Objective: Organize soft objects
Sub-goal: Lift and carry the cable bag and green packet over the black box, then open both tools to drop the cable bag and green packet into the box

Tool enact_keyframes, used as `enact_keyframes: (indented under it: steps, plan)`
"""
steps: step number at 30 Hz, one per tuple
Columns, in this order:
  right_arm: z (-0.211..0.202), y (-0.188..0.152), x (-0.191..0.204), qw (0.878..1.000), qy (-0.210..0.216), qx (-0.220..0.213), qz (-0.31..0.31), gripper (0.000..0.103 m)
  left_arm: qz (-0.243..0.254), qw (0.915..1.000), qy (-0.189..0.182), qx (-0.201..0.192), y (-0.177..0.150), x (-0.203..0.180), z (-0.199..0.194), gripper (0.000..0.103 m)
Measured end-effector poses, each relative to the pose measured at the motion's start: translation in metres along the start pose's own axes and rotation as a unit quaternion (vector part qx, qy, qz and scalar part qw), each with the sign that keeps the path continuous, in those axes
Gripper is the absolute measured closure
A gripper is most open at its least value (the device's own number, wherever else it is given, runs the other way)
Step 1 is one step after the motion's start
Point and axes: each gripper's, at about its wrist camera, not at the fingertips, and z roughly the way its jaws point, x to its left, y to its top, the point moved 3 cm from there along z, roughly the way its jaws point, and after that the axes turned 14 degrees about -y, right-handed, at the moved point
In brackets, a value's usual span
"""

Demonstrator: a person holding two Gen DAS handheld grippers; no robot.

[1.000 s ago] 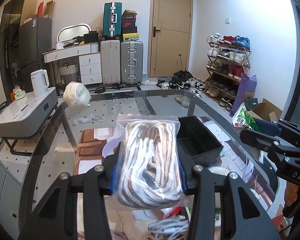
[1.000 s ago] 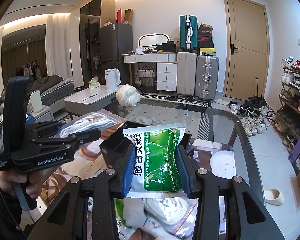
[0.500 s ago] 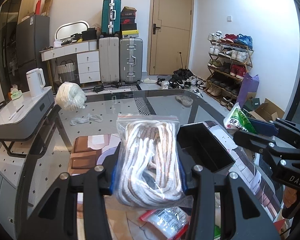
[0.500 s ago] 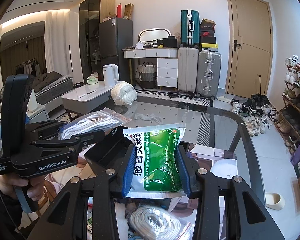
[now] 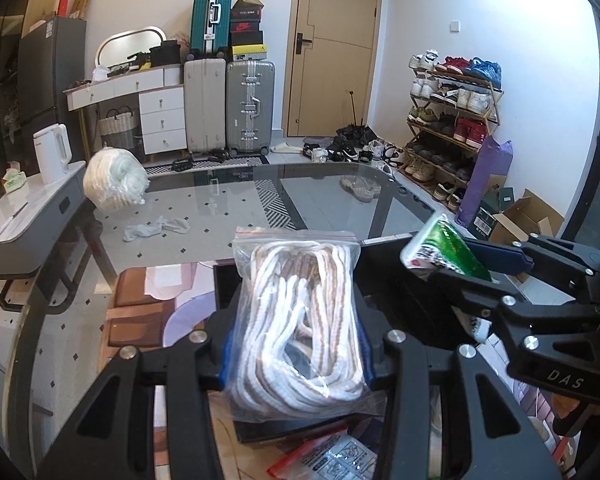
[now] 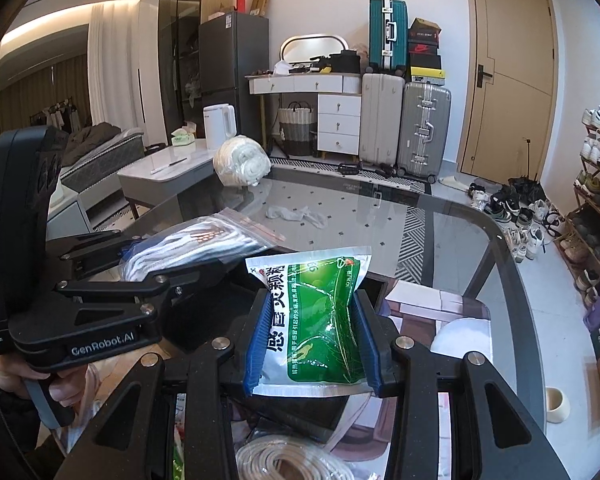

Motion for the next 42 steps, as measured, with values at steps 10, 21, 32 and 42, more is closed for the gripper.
enact_keyframes:
  steps: [10, 21, 32, 42]
  plan:
    - [0.031, -0.003, 0.012, 0.999, 0.005, 0.022, -0.031, 0.063, 0.006, 0.9998, -0.008, 0.019, -0.008, 0.002, 0.018, 0.059]
    - [0.040, -0.005, 0.017, 0.998, 0.006, 0.033, -0.054, 0.063, 0.022, 0.9993, -0.003, 0.029, -0.009, 0.003, 0.020, 0.059]
    - [0.017, -0.003, 0.006, 0.999, -0.006, 0.000, -0.046, 0.020, 0.015, 0.9993, -0.022, 0.028, -0.008, 0.003, 0.016, 0.055]
    - [-0.015, -0.012, -0.019, 0.999, -0.037, -0.008, -0.010, 0.010, 0.037, 0.9974, -0.053, 0.033, -0.011, -0.019, 0.005, 0.011]
